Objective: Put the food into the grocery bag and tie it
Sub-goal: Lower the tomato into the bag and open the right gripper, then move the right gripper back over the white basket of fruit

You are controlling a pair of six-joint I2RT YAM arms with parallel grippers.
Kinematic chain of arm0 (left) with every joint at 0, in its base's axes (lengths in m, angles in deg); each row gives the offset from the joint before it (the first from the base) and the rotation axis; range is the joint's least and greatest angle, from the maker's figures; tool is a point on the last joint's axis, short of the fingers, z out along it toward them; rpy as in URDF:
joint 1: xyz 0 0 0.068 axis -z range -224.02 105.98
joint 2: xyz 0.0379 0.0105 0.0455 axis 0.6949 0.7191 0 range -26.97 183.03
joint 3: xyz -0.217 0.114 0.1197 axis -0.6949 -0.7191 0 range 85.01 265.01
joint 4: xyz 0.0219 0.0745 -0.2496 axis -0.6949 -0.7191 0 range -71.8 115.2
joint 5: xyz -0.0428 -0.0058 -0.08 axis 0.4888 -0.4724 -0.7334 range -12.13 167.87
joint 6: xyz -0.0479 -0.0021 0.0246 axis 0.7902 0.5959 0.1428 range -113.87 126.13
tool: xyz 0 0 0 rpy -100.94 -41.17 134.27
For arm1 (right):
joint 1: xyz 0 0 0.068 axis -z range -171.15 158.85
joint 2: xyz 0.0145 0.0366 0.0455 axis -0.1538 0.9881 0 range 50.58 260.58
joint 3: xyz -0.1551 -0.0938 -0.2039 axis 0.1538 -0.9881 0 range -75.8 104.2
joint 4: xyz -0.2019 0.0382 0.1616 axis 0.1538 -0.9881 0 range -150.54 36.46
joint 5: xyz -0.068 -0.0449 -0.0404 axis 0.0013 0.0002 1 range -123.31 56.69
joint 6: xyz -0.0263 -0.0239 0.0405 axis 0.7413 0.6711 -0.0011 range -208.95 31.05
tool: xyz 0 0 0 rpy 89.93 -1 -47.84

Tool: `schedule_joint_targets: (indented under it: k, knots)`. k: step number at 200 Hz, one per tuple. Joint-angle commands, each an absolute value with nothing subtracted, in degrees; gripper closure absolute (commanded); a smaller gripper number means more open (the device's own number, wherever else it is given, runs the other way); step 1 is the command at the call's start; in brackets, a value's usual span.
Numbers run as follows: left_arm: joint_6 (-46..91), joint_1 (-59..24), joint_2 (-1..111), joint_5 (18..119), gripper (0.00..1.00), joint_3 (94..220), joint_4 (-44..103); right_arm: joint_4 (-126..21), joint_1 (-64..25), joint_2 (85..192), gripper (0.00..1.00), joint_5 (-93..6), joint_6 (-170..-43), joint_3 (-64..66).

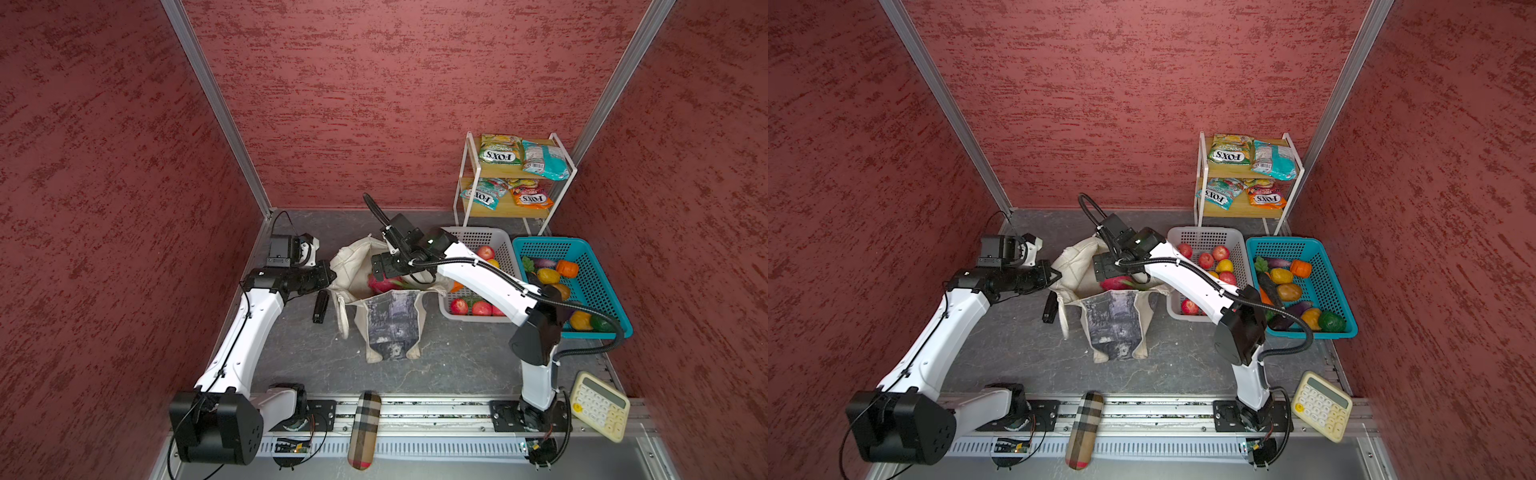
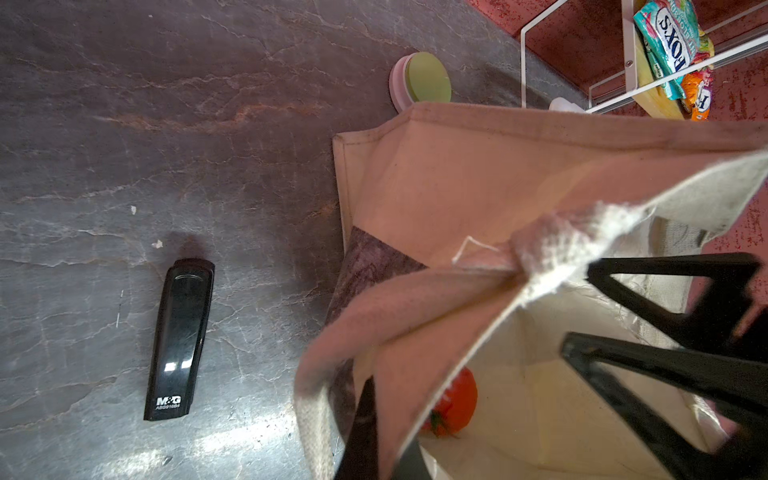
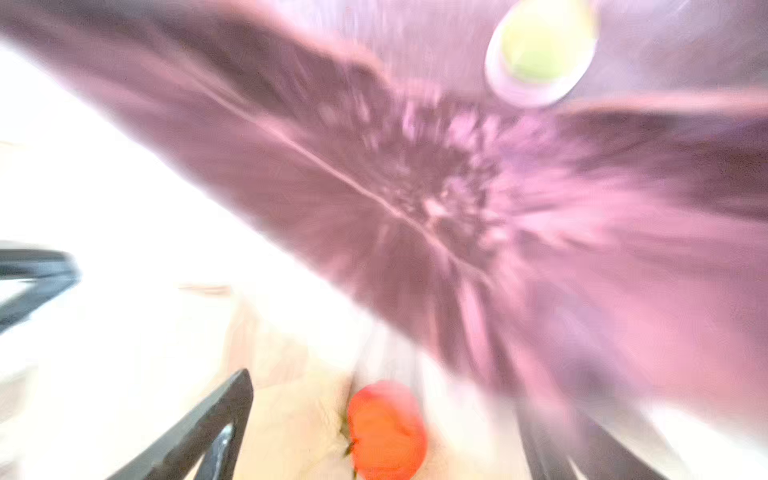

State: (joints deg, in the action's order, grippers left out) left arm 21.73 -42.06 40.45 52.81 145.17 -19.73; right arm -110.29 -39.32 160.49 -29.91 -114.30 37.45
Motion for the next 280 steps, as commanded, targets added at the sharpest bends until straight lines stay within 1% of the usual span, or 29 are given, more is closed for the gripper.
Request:
schedule_joint_targets:
  k: [1, 24, 49, 62, 73, 89, 108, 125, 137, 151, 159, 190, 218, 241, 255, 280]
  knots:
    - [21.1, -41.6, 39.7, 53.1, 1.00, 145.0, -18.3, -105.9, -39.8, 151.4, 0.01, -21.4, -112.5, 41.6]
    - [21.2, -41.6, 39.7, 53.2, 1.00, 145.0, -18.3, -101.3, -39.7, 143.1, 0.01, -13.8, -111.3, 39.6]
    - [21.2, -41.5, 39.7, 53.3, 1.00, 145.0, -18.3, -96.4, -38.7, 133.4, 0.01, -0.7, -111.4, 31.8]
    - [21.2, -41.5, 39.7, 53.3, 1.00, 145.0, -18.3, -96.1, -36.5, 128.2, 0.01, 5.7, -114.3, 26.3]
    - [21.2, -41.4, 39.7, 53.3, 1.00, 145.0, -18.3, -95.9, -32.5, 124.4, 0.01, 6.8, -116.6, 21.0]
    - [21.2, -41.4, 39.7, 53.3, 1.00, 145.0, -18.3, -97.4, -24.2, 119.6, 0.01, 2.9, -121.5, 13.2]
    - [21.2, -41.3, 39.8, 53.3, 1.00, 145.0, -18.3, -97.9, -14.3, 115.5, 0.01, -7.3, -127.7, 3.7]
    - [21.3, -41.3, 40.0, 53.3, 1.00, 145.0, -18.3, -96.4, -8.2, 114.0, 0.03, -17.4, -132.6, -4.1]
    - [21.3, -41.3, 40.0, 53.3, 1.00, 145.0, -18.3, -94.4, -5.7, 113.8, 0.05, -23.1, -135.9, -8.9]
    - [21.2, -41.3, 40.1, 53.3, 1.00, 145.0, -18.2, -91.4, -4.5, 114.0, 0.10, -27.3, -140.1, -14.2]
    - [21.2, -41.2, 40.1, 53.3, 1.00, 145.0, -18.3, -90.1, -4.1, 114.2, 0.13, -28.0, -143.1, -16.8]
    - [21.2, -41.2, 40.0, 53.3, 1.00, 145.0, -18.3, -84.2, -3.8, 115.5, 0.18, -29.8, -152.0, -23.7]
    - [21.2, -41.2, 39.9, 53.3, 1.00, 145.0, -18.3, -74.5, -3.8, 118.5, 0.21, -37.3, -159.7, -29.2]
    - [21.2, -41.2, 39.7, 53.3, 1.00, 145.0, -18.3, -70.2, -4.1, 123.0, 0.21, -42.7, -163.0, -30.2]
    - [21.2, -41.1, 39.7, 53.3, 1.00, 145.0, -18.3, -70.9, -4.8, 124.6, 0.21, -42.4, -163.8, -29.3]
    - [21.2, -41.1, 39.6, 53.3, 1.00, 145.0, -18.3, -71.6, -7.0, 124.4, 0.22, -37.1, -167.0, -28.8]
